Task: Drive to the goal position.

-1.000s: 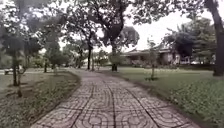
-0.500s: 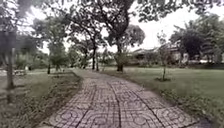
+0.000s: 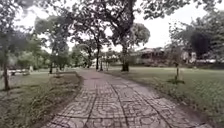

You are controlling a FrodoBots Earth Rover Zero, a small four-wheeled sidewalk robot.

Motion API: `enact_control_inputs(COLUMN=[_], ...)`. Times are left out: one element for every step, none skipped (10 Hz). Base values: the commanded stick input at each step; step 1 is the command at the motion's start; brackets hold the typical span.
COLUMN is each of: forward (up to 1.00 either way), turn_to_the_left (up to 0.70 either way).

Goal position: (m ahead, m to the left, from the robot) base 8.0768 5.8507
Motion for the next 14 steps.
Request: enact_control_inputs(forward=[1.0, 1.0, 1.0, 1.0, 1.0, 1.0, 1.0, 1.0, 1.0, 1.0, 1.0, 1.0, 1.0, 1.0], turn_to_the_left=[0.12, 0.08, 0.0, 0.0, 0.0, 0.0, 0.0, 0.0, 0.0, 0.0, 0.0, 0.0, 0.0, 0.0])
